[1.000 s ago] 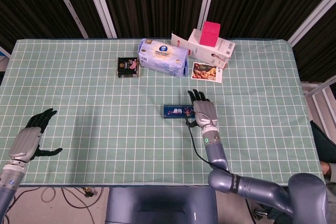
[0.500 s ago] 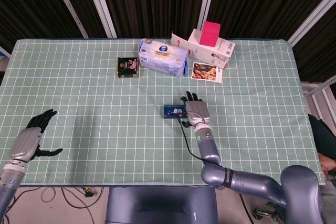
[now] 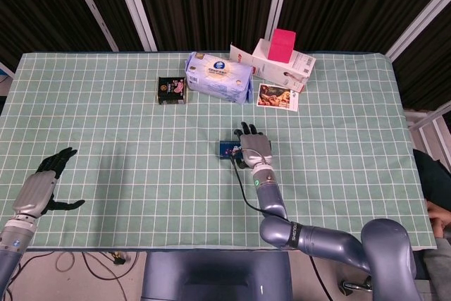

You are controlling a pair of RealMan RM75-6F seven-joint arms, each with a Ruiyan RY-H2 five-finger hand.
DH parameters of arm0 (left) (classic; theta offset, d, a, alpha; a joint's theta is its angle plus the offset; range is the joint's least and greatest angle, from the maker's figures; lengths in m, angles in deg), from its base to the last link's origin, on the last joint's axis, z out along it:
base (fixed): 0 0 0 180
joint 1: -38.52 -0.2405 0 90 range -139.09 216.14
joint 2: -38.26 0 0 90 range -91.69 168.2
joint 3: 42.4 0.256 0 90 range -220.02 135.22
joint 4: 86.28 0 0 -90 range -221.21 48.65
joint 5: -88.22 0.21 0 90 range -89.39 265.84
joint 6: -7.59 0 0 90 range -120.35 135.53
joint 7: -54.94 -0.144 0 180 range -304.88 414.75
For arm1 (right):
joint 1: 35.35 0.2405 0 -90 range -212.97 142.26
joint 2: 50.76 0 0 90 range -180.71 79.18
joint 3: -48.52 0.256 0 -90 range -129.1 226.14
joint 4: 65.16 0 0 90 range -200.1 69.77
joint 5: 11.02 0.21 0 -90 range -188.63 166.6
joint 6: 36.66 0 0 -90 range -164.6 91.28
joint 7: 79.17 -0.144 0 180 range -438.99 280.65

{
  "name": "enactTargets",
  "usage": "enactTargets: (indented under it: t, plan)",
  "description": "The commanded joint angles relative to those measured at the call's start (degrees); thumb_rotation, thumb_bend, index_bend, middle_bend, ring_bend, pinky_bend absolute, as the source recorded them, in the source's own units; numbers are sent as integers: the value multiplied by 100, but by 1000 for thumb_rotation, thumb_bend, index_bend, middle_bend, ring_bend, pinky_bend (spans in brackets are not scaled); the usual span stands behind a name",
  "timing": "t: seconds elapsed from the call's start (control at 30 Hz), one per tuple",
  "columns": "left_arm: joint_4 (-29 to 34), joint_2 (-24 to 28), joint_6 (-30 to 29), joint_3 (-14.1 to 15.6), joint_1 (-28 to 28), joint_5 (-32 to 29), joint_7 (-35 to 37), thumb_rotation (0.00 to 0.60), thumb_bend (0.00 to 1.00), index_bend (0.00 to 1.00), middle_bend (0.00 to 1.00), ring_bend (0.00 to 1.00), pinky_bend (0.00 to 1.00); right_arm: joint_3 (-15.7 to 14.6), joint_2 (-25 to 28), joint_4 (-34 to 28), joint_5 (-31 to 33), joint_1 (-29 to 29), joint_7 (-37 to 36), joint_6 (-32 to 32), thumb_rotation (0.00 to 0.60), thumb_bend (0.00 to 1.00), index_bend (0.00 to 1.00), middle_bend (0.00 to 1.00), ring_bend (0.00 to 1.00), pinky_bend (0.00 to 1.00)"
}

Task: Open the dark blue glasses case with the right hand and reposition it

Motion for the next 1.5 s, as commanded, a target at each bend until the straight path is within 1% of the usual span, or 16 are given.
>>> enactTargets:
  t: [0.03, 0.43, 1.13, 1.5]
  plan:
    - [-1, 2, 1, 1, 1, 5, 10, 600, 9, 0, 0, 0, 0, -16, -21, 22, 6, 14, -22, 7, 600, 414, 209, 0, 0, 236]
    - [-2, 10, 27, -5, 10, -3, 53, 600, 9, 0, 0, 0, 0, -64, -68, 51, 28, 62, -69, 51, 600, 493, 221, 0, 0, 235]
    - [6, 31, 50, -18, 15, -36, 98, 600, 9, 0, 0, 0, 0, -150, -78, 38, 141, 58, -80, 91, 600, 526, 245, 0, 0, 236]
    - [11, 37, 48, -26, 12, -41, 135, 600, 9, 0, 0, 0, 0, -190, -104, 16, 111, 57, -99, 99, 600, 679, 272, 0, 0, 235]
